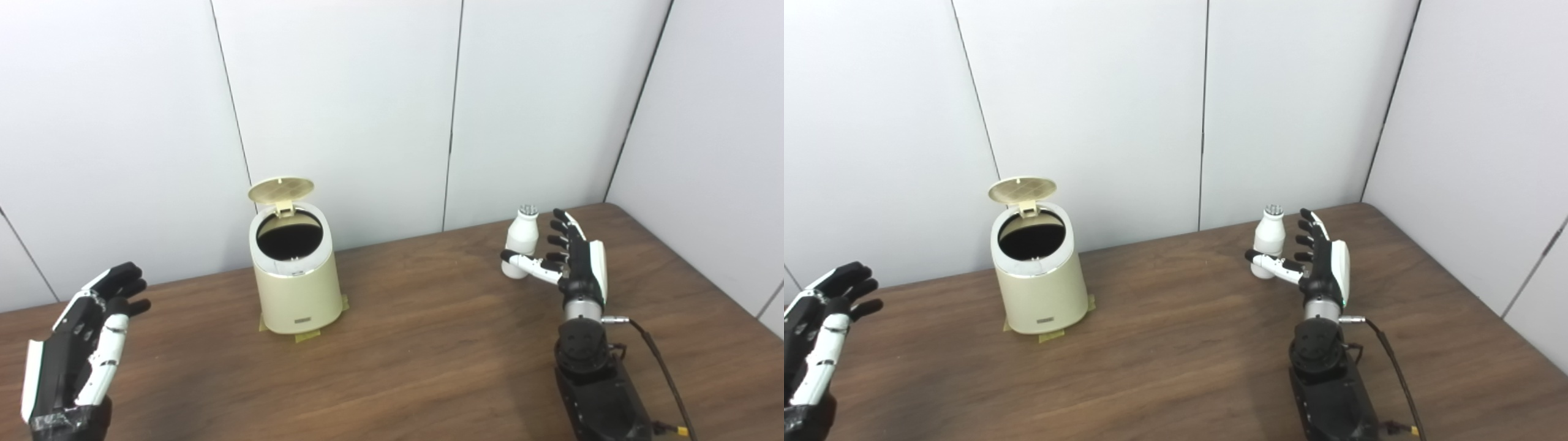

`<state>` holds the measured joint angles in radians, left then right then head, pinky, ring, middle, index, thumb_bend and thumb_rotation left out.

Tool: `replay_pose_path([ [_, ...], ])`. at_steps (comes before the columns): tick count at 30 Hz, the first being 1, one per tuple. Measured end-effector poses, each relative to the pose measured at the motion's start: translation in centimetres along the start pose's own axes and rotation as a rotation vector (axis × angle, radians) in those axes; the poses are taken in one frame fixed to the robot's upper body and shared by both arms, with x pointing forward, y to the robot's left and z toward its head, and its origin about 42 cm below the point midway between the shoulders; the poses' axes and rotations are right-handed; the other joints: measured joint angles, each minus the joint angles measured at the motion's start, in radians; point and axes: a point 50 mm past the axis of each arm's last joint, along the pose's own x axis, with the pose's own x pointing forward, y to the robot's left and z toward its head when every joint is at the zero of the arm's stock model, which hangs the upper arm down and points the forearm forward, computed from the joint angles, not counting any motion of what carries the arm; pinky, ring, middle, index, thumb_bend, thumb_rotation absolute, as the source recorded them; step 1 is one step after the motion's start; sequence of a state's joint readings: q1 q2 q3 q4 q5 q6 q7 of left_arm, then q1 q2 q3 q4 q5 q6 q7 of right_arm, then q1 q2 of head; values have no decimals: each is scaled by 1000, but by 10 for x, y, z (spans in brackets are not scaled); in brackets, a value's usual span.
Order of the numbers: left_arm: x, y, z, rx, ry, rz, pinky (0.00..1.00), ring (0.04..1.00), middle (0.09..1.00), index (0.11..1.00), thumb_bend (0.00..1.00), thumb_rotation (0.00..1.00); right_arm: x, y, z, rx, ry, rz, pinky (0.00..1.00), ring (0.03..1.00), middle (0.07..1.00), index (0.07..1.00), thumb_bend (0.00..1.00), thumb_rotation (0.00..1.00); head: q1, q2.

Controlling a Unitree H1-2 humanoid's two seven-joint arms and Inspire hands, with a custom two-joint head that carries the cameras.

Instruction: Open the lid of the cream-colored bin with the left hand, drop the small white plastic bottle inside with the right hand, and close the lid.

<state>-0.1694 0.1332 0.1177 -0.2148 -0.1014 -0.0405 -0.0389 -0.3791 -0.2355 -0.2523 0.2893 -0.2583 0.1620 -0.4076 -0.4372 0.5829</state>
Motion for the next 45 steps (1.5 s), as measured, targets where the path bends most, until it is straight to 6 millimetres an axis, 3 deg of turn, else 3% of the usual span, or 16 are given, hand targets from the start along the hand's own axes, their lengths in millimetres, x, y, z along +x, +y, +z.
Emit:
replay_pose_path([
  [3,0,0,1,-1,-1,0,734,803,806,785,277,508,2,3,2,0,1,6,589,749,824,875,807,228,0,0],
  [5,0,0,0,-1,3,1,728,799,804,785,261,505,4,6,1,-2,6,10,507,667,751,874,811,224,2,2],
  [13,0,0,1,1,6,2,716,789,794,774,265,482,14,9,3,-28,4,25,613,748,798,869,797,184,3,6],
  [17,0,-1,2,0,6,2,726,793,795,771,290,487,15,12,-1,-22,22,37,590,765,831,867,799,181,6,8],
  [21,0,-3,3,-7,8,8,707,784,792,771,273,500,16,16,-2,-21,28,50,662,783,842,865,815,163,9,9],
  [40,0,-8,10,-25,2,7,699,782,789,761,314,506,15,29,-10,8,5,122,680,796,831,863,784,145,18,14],
  [45,0,-9,14,-25,-10,6,696,785,791,763,317,501,15,29,-11,0,13,119,638,748,793,829,784,144,18,12],
])
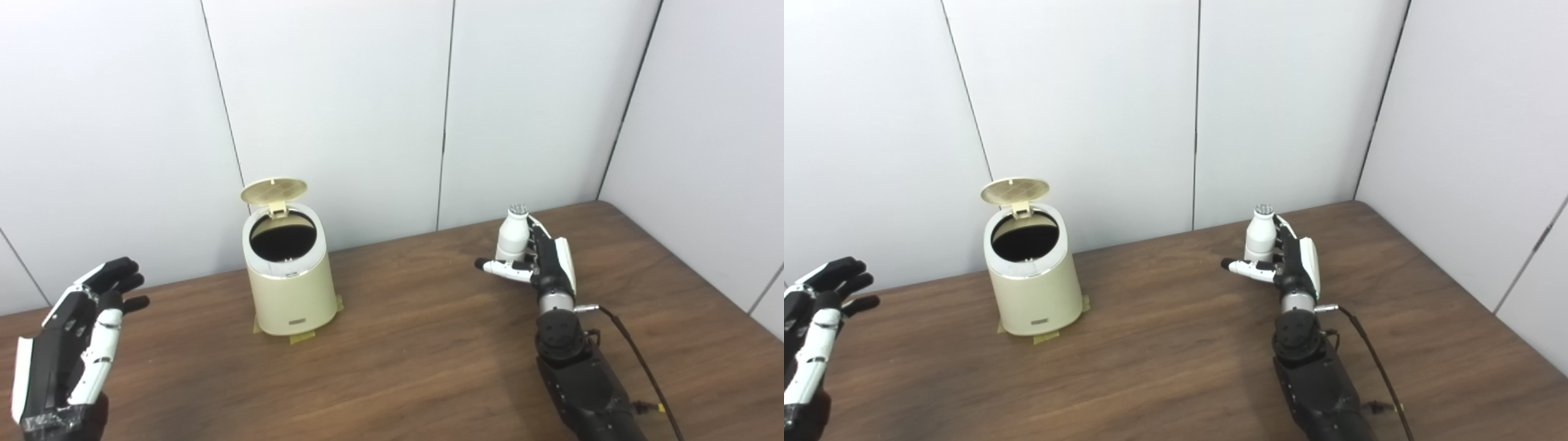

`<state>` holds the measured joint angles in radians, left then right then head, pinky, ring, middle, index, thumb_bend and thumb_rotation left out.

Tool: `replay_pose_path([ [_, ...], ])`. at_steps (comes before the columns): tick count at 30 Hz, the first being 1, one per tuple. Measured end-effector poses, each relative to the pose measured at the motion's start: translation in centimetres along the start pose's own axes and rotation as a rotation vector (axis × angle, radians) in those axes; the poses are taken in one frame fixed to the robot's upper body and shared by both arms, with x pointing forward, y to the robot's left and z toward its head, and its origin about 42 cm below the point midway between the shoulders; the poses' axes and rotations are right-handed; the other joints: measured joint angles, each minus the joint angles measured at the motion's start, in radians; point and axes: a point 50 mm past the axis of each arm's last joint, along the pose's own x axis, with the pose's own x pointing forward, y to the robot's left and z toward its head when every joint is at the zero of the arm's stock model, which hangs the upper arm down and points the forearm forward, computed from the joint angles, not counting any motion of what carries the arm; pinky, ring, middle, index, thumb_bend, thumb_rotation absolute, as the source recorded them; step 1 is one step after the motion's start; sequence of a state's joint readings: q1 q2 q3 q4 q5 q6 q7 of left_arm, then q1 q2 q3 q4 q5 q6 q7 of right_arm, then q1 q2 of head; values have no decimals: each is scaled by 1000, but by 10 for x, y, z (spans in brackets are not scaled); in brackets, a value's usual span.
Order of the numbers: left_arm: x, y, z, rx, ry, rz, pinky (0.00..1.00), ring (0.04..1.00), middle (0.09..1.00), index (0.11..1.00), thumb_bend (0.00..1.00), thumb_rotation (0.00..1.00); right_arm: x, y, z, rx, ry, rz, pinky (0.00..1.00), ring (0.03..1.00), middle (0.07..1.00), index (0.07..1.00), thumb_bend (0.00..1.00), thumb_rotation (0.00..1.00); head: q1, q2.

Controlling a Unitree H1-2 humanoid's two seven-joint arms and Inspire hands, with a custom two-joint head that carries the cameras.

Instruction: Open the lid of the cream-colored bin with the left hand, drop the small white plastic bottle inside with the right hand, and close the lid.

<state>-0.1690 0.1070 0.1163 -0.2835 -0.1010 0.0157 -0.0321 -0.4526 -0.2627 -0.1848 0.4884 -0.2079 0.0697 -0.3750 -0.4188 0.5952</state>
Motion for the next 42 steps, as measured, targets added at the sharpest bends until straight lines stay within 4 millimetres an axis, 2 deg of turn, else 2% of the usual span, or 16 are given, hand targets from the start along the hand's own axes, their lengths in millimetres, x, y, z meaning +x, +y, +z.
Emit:
replay_pose_path([
  [7,0,0,0,-9,3,-1,701,787,791,759,313,536,0,0,0,-28,-2,-28,528,658,722,754,779,113,3,2],
  [12,0,0,0,-15,2,-4,704,783,788,757,315,541,3,0,-3,-80,12,-109,447,544,604,627,767,12,3,3],
  [13,0,0,0,-17,2,-4,706,786,790,758,325,540,4,0,-4,-84,18,-124,458,554,602,560,645,67,3,3],
  [14,0,0,0,-17,2,-5,706,788,791,758,335,538,5,0,-7,-89,24,-138,461,553,592,525,582,94,3,5],
  [17,0,0,2,-17,-7,-5,710,796,796,760,338,538,4,0,-12,-95,30,-166,459,547,570,490,522,117,3,6],
  [18,0,-1,3,-16,-9,-6,717,801,800,763,329,539,4,1,-12,-94,30,-170,460,544,552,472,522,60,3,9],
  [20,0,-1,3,-16,-9,-9,722,803,800,766,324,541,4,1,-12,-90,26,-185,424,493,522,461,524,12,3,12],
  [23,0,0,3,-13,-4,-11,731,806,804,772,321,547,4,1,-14,-83,26,-196,395,458,500,468,526,1,3,12],
  [28,-2,1,2,-11,1,-11,738,810,808,775,301,537,5,1,-15,-65,34,-196,396,463,501,463,525,0,2,14],
  [42,-2,1,2,-7,4,-17,740,805,801,771,332,556,3,2,-10,-45,30,-187,401,478,511,463,525,0,5,17],
])
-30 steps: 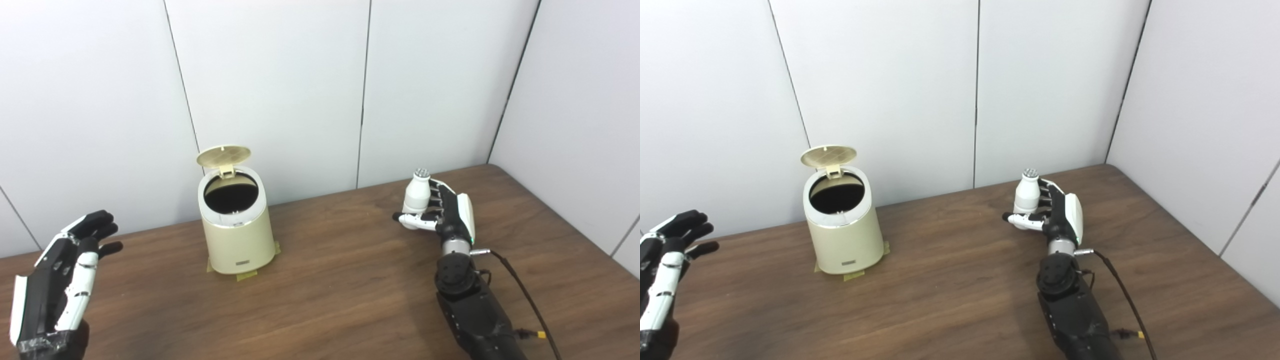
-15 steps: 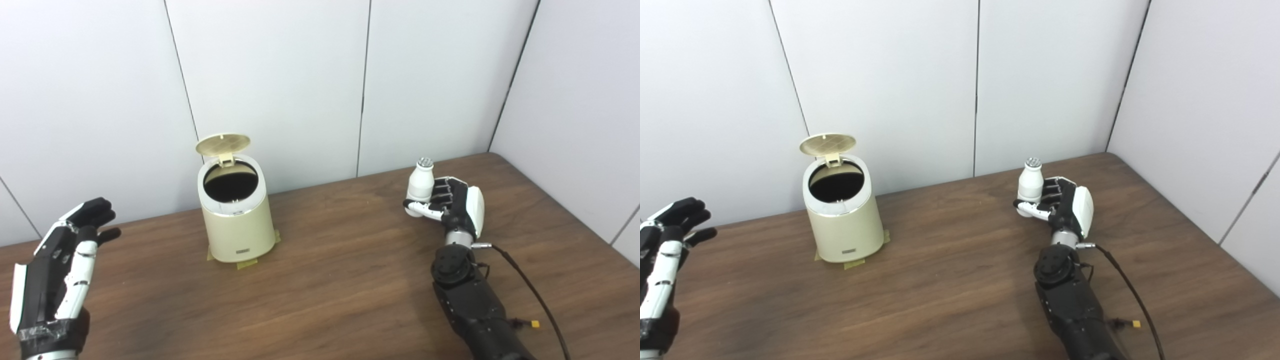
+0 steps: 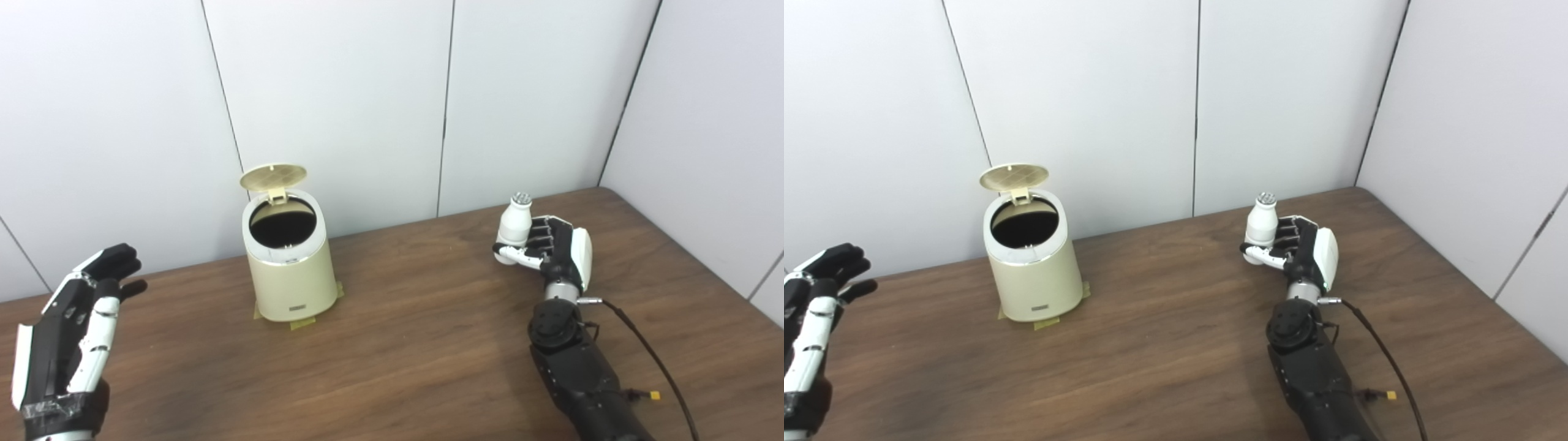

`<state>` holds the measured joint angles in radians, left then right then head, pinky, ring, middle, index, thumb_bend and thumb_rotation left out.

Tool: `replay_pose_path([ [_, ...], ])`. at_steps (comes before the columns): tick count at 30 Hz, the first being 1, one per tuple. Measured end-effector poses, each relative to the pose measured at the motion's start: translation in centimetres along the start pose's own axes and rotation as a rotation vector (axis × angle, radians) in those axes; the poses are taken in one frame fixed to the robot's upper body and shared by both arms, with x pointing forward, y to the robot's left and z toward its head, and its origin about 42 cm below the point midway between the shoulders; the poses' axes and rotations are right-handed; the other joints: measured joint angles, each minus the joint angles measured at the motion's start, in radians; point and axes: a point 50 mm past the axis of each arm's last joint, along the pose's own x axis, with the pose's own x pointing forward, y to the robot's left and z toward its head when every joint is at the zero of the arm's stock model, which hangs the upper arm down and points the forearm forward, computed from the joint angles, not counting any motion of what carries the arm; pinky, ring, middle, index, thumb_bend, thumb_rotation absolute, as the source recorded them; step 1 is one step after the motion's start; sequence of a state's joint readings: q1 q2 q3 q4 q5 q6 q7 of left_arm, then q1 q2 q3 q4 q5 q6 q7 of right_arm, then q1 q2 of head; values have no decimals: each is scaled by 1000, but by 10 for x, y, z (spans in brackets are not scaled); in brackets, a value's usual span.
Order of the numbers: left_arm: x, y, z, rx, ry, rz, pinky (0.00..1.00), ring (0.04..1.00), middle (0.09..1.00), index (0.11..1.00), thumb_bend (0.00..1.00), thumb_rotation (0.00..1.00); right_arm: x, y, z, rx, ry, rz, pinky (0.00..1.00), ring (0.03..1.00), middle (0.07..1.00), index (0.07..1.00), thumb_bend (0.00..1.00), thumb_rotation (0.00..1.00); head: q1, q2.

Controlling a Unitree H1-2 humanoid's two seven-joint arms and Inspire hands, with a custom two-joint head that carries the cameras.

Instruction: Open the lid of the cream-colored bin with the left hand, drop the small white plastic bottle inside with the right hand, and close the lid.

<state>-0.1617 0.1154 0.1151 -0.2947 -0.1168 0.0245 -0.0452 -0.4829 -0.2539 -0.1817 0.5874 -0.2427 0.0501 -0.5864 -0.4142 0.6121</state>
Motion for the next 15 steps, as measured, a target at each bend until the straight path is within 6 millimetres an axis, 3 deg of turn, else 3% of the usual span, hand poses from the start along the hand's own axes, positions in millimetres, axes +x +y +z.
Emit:
replay_pose_path([
  [5,0,0,0,2,2,-1,737,806,802,769,340,570,-4,2,5,0,-6,10,433,506,529,447,522,0,0,0],
  [15,0,-2,-1,12,1,-12,732,801,799,771,322,561,-9,7,32,51,-76,76,343,395,455,525,522,0,20,-3],
])
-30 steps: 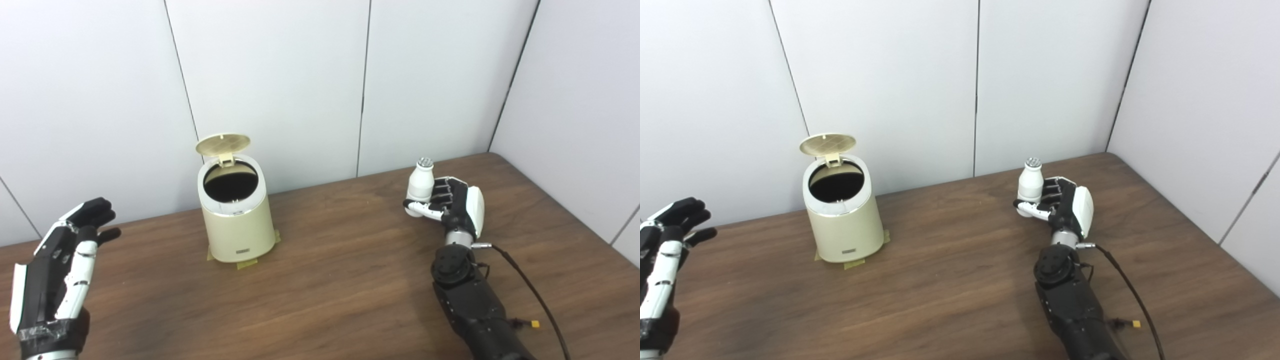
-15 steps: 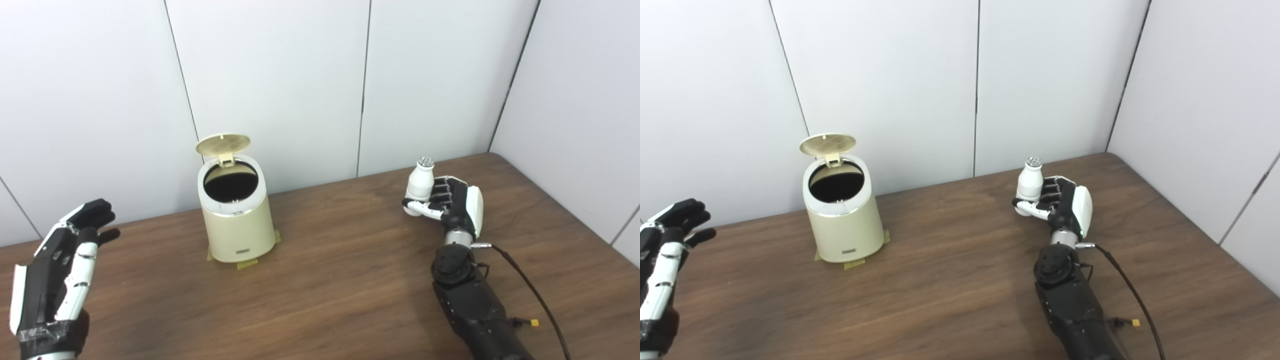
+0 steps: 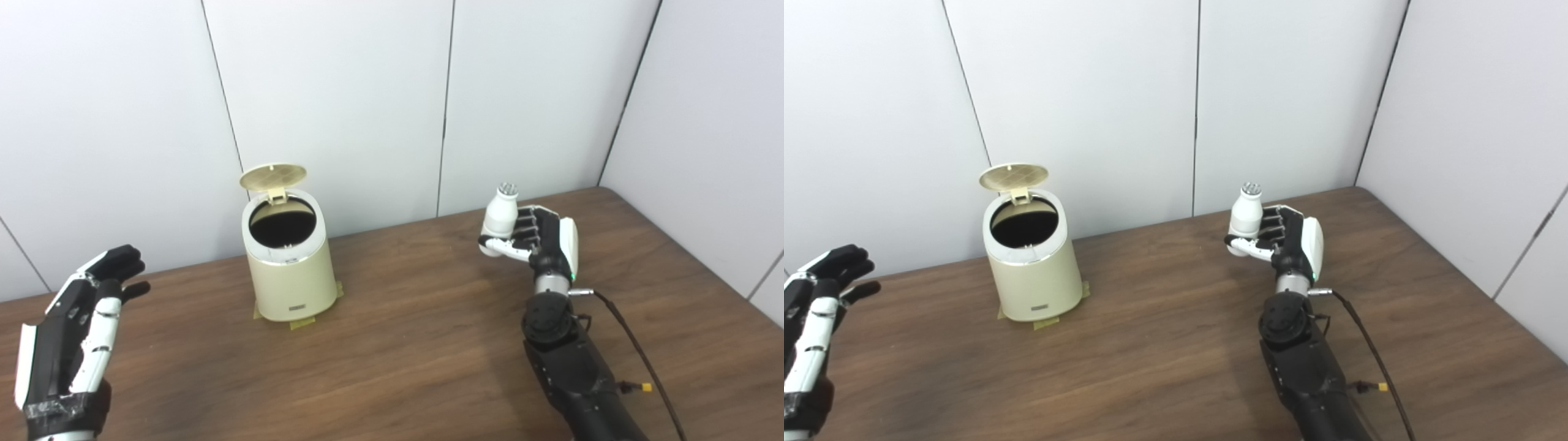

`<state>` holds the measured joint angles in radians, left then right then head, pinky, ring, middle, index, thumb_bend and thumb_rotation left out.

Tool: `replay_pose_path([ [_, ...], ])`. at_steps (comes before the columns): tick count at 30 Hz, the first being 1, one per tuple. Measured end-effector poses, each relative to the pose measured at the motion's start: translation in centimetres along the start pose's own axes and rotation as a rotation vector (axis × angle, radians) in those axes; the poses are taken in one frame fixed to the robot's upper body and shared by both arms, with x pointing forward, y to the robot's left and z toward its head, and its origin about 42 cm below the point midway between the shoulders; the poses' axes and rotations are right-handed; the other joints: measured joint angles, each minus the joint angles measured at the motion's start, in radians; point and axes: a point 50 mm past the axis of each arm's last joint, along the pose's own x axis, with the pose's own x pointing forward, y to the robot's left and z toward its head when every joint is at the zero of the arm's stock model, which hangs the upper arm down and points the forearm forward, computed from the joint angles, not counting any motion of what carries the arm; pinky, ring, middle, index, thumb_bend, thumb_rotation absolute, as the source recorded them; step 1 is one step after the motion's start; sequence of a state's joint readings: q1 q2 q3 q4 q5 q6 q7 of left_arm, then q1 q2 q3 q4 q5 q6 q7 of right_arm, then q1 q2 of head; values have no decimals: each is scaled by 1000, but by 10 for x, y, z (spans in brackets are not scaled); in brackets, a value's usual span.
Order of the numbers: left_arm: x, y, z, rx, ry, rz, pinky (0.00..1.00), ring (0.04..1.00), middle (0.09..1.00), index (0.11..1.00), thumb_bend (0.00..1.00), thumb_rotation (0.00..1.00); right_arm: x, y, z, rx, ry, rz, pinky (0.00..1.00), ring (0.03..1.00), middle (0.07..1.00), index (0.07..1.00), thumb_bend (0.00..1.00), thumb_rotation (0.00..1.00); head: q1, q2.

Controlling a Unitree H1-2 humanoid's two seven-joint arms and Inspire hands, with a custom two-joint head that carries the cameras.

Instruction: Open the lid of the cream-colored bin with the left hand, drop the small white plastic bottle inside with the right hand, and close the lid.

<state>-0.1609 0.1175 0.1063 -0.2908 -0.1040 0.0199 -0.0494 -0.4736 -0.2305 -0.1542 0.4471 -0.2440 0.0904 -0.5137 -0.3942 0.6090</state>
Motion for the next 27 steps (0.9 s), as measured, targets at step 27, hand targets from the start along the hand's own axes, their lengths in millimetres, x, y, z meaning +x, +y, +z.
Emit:
replay_pose_path([
  [27,-2,-15,-15,60,80,26,759,808,805,786,275,595,-33,31,81,89,-159,281,364,427,490,509,518,0,193,-23],
])
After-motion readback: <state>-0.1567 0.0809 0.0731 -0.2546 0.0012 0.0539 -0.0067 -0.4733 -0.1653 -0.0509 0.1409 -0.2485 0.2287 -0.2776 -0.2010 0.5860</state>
